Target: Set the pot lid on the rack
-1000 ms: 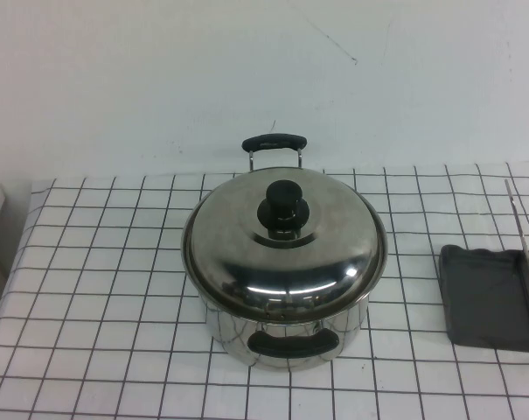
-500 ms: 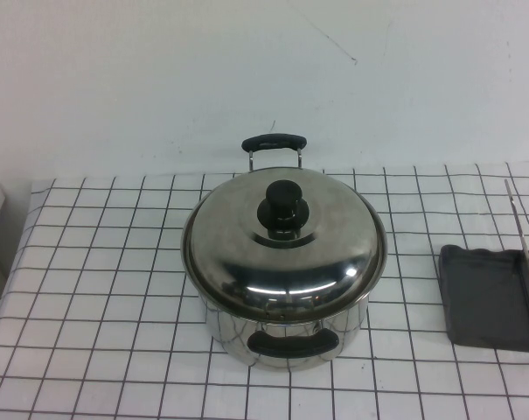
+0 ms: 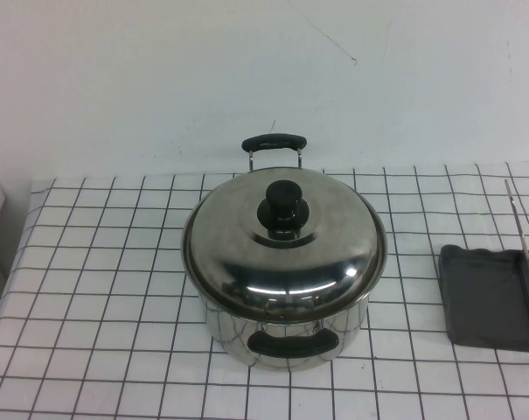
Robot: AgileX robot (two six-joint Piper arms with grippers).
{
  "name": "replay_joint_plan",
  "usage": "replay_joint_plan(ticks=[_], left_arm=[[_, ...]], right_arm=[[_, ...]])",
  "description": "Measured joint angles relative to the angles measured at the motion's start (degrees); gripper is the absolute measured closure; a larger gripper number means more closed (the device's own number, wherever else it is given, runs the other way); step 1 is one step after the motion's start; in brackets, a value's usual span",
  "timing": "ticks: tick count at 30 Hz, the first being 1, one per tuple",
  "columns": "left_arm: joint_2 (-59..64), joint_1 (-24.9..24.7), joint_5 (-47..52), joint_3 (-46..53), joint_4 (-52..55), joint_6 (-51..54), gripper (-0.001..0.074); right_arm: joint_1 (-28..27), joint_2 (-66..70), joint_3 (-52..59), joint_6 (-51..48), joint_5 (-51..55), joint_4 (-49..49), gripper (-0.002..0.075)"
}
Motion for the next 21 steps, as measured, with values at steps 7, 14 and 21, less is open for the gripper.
replay_joint_plan(ticks=[7,14,21], left_arm=[[0.0,0.0,0.0,0.0,0.0,0.0,0.0738],[0.0,0.0,-0.96,0.0,-7.56,-2.53,0.0738],[0.0,0.0,-9.72,0.26,-41.33,-9.75,0.0738]], right_arm=[[0.0,0.0,0.0,0.0,0.0,0.0,0.0729],[0.0,0.0,0.0,0.0,0.0,0.0,0.0729],[0.0,0.0,0.0,0.0,0.0,0.0,0.0729]])
